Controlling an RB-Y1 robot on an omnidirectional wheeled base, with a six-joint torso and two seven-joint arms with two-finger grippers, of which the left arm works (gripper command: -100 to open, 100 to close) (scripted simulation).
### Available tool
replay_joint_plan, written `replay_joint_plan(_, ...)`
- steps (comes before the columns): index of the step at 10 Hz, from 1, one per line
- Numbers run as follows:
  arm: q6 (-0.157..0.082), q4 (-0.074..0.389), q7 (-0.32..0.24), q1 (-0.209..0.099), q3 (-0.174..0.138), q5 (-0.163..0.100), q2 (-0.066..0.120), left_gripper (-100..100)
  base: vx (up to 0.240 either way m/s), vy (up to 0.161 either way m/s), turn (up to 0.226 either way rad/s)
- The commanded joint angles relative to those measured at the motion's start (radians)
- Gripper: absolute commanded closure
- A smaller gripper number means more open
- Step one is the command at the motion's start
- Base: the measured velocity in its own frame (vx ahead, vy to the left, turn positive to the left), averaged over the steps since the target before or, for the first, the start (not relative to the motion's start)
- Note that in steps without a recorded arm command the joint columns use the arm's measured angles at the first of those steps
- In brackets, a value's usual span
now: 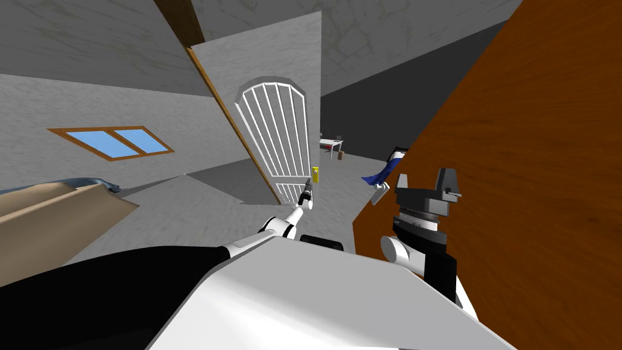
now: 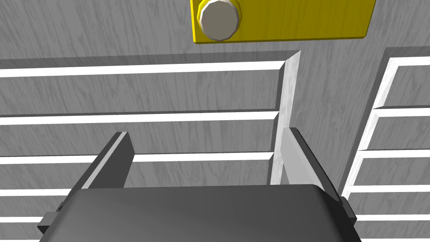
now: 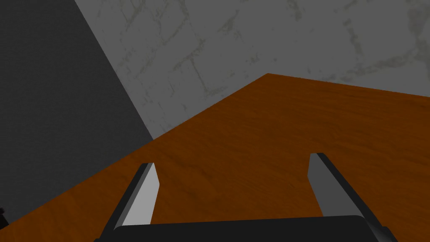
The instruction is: Push the door open
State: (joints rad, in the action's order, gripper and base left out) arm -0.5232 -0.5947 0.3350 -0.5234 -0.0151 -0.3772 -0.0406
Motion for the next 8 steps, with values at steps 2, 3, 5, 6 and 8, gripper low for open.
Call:
replay_joint_plan(2, 0.004, -0.004, 0.005, 0.001, -0.001, -0.002, 0.011, -100, 0.007, -0.029, 0.011)
replay_joint_plan(3, 0.004, -0.004, 0.006, 0.001, -0.002, -0.003, 0.016, -100, 0.078, 0.123, 0.006)
replay_joint_plan(5, 0.0, -0.001, 0.011, 0.0, -0.004, -0.007, 0.037, -100, 0.125, 0.121, -0.013)
replay_joint_plan(6, -0.004, 0.001, 0.017, 0.0, -0.007, -0.011, 0.05, -100, 0.197, 0.08, -0.035)
replay_joint_plan(8, -0.009, 0.005, 0.025, -0.002, -0.01, -0.018, 0.06, -100, 0.22, 0.02, -0.043)
